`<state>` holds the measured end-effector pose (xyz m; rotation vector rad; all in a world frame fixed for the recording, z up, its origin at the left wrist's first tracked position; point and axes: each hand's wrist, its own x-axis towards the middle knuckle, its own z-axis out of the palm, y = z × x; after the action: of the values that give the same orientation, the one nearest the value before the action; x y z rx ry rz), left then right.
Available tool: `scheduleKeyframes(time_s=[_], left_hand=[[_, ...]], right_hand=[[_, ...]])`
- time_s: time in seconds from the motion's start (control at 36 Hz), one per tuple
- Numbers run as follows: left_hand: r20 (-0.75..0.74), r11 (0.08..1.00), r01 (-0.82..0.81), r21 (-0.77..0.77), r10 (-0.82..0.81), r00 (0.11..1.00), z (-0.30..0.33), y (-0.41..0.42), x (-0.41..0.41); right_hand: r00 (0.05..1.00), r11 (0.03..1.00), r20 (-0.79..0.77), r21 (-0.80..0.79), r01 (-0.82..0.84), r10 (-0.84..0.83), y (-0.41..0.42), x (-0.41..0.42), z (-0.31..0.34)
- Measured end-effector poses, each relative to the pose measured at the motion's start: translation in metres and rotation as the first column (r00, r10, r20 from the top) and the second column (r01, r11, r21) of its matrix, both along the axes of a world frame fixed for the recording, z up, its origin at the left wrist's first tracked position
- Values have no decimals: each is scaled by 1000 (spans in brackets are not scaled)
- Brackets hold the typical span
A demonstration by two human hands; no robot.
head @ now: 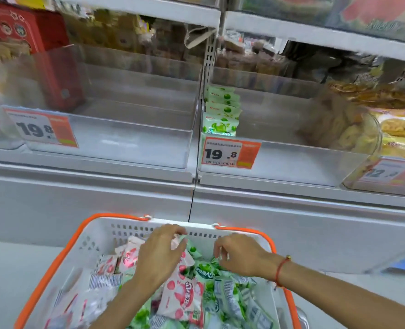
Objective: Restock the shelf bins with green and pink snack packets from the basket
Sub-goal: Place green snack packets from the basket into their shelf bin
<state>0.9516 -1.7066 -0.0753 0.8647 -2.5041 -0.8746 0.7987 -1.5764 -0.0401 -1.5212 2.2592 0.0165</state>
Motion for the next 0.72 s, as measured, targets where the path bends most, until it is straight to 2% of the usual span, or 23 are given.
scheduleKeyframes(time_s=[0.06,0.11,0.17,0.19,0.28,0.36,0.44,0.53,0.61,0.67,0.72], left_hand=[[218,988,152,-24,-144,965,-26,1,3],[422,945,324,-34,-281,862,-48,4,7],[565,901,434,-25,-345,749,-62,9,13],[591,895,445,-23,-347,728,-66,12,16],[578,911,410,-33,-317,752,-73,15,17],[605,908,416,-39,-310,733,-71,14,11],[558,916,401,-36,-314,768,-61,14,4],[402,940,340,-17,-305,863,-43,16,-4],[223,921,319,223,-366,903,-15,19,-14],[117,823,375,426,-462,879,4,23,-20],[33,731,412,544,-510,860,22,29,-25]], right_hand=[[999,987,-35,160,24,-19,-2,1,-24],[998,944,-37,323,65,-57,-1,2,-45],[994,899,-17,425,108,-112,3,7,-63],[991,886,-25,445,128,-131,6,12,-71],[979,898,-100,390,202,-177,12,24,-85],[965,902,-69,344,261,-253,12,20,-87],[939,897,25,308,318,-342,10,1,-73],[830,866,275,280,413,-485,10,-17,-38],[696,841,473,276,466,-540,10,-30,0],[625,825,554,242,511,-550,10,-32,22],[513,789,657,213,577,-552,9,-31,41]])
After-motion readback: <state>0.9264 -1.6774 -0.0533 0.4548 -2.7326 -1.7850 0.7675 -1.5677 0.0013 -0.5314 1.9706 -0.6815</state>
